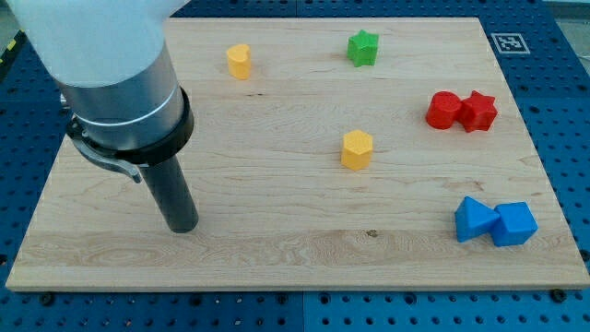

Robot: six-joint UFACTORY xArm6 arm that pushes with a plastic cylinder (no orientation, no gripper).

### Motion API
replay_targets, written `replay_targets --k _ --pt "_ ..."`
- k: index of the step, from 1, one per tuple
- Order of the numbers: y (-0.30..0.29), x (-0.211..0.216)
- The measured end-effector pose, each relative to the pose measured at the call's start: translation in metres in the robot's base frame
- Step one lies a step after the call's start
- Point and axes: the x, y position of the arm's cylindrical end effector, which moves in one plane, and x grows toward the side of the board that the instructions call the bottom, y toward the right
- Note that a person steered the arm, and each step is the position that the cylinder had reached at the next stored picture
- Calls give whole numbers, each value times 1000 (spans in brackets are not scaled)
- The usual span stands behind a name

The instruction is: Place your arm to the right of the green circle

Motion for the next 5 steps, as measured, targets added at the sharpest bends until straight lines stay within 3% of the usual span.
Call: replay_targets --k 5 --pt "1 -1"
